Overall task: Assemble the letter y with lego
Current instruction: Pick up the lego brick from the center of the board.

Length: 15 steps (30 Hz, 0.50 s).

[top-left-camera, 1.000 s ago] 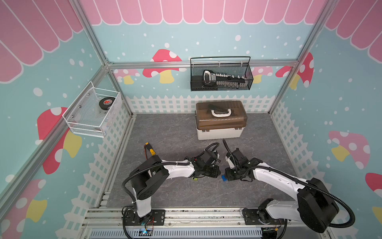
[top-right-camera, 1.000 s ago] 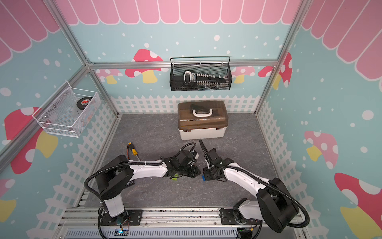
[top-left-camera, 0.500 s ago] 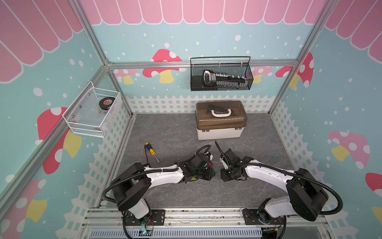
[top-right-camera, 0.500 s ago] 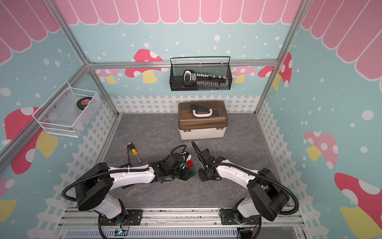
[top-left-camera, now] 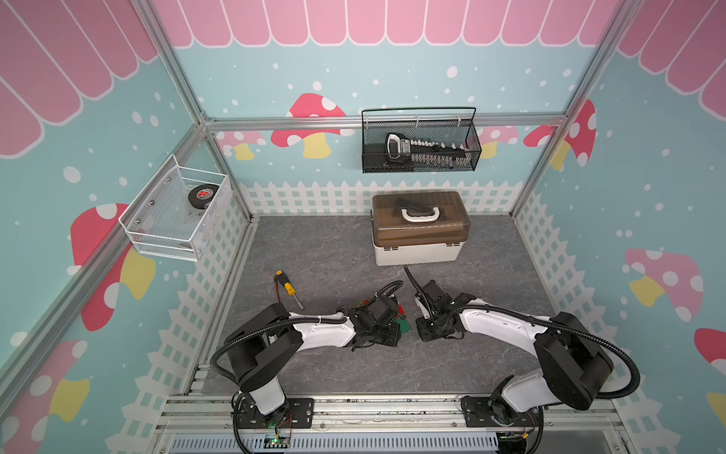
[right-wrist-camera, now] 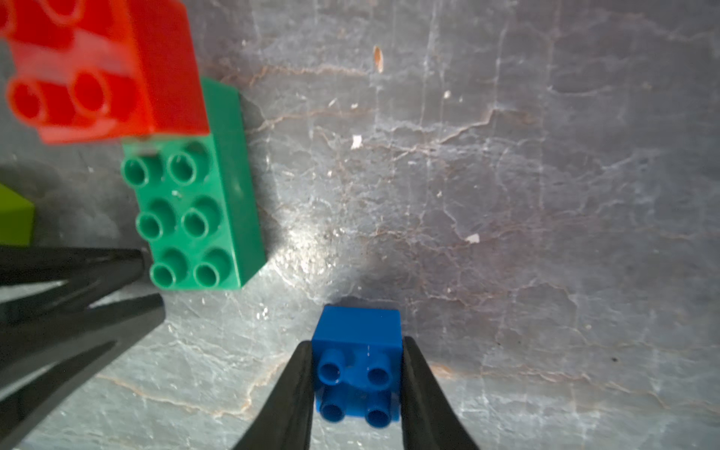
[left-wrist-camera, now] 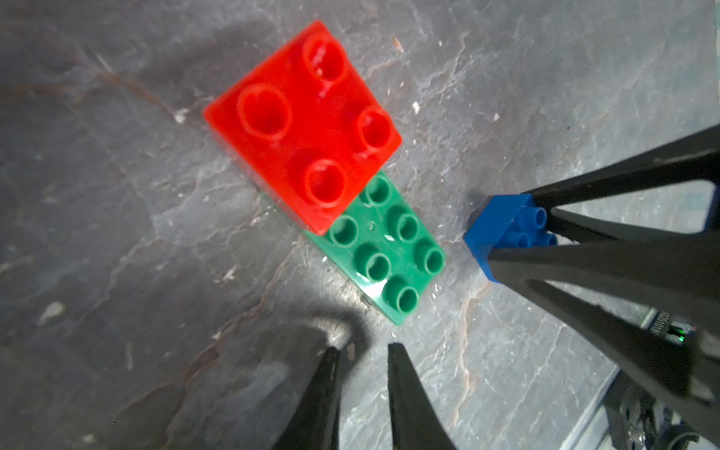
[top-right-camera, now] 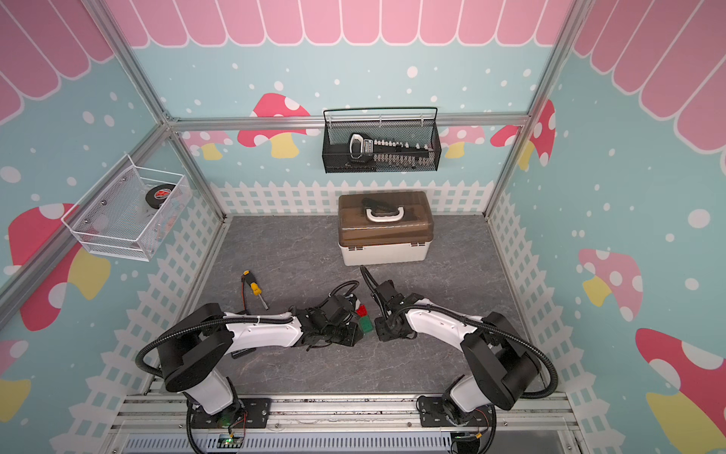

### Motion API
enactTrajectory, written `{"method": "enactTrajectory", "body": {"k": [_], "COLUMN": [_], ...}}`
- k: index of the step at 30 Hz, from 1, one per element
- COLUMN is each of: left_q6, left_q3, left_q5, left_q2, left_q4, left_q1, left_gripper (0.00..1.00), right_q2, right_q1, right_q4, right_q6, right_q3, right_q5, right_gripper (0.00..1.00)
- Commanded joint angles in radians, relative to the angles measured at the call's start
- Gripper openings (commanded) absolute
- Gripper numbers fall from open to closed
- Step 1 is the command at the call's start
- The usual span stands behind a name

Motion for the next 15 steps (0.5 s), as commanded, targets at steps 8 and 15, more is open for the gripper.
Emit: {"method": "enactTrajectory", "body": {"k": [8,15], "left_q6": [-0.009,0.003], "left_q3": [0.040,0.093], "left_q5": [-0.045,-0.018], "left_q2": [0.031,0.074], "left_q4": [-0.028,-0.022], "left_q1": [-0.006,-0.006], "left_gripper": [0.23,0.23], "right_q2": [0.010,-0.054], "right_q1": [0.012,0.009], "right_q4": [-0.021,-0.060], "right_q6": [-0.012,-0.014], "right_q3": [0.022,0.019], "right_q5": [0.032,0.066], "right_gripper": [0.28,0.26]}}
